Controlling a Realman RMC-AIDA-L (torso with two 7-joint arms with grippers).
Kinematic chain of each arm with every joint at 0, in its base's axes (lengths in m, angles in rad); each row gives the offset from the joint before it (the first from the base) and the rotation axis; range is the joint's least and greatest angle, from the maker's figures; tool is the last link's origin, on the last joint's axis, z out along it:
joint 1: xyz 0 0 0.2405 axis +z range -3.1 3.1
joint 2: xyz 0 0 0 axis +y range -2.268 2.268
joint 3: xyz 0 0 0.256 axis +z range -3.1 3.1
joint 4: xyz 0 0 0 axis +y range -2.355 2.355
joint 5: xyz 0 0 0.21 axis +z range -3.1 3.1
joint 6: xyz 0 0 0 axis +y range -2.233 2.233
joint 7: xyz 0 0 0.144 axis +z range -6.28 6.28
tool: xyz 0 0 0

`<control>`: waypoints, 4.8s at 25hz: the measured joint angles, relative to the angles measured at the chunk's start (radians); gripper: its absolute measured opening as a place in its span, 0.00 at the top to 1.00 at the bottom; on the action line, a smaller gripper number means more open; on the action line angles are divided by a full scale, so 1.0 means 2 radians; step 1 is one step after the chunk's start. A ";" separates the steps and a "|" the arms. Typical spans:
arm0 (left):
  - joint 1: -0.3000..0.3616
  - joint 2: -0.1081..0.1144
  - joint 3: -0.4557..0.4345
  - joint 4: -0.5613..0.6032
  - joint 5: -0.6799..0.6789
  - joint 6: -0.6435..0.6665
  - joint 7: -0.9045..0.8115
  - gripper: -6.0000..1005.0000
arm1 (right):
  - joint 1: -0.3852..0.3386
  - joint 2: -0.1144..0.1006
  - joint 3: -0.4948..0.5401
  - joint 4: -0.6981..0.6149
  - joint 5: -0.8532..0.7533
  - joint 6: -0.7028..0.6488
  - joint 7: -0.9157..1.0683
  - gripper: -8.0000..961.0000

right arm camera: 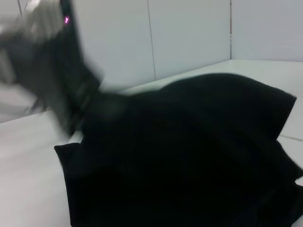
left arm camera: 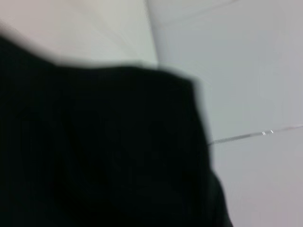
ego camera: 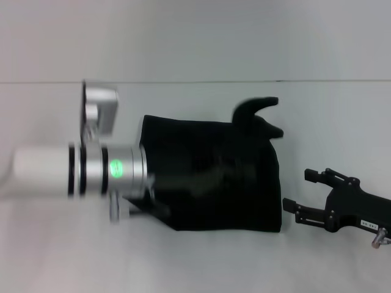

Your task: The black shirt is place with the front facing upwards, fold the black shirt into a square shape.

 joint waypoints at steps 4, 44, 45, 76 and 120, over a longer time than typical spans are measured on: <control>0.020 -0.001 -0.001 -0.045 0.000 -0.007 0.032 0.94 | 0.003 0.002 0.001 0.003 0.003 0.009 0.000 0.03; -0.046 -0.006 0.016 -0.133 -0.003 -0.125 0.168 0.93 | 0.057 0.002 0.001 0.047 0.258 0.142 -0.021 0.03; -0.048 -0.006 0.019 -0.133 -0.004 -0.122 0.174 0.93 | 0.046 0.002 0.001 0.047 0.278 0.133 -0.026 0.03; 0.140 0.000 0.035 0.049 -0.138 0.095 0.504 0.34 | 0.043 -0.050 -0.110 0.004 0.171 0.062 0.528 0.03; 0.170 0.004 -0.041 0.021 -0.144 0.064 0.577 0.35 | 0.089 -0.020 -0.156 0.017 0.154 0.133 0.566 0.88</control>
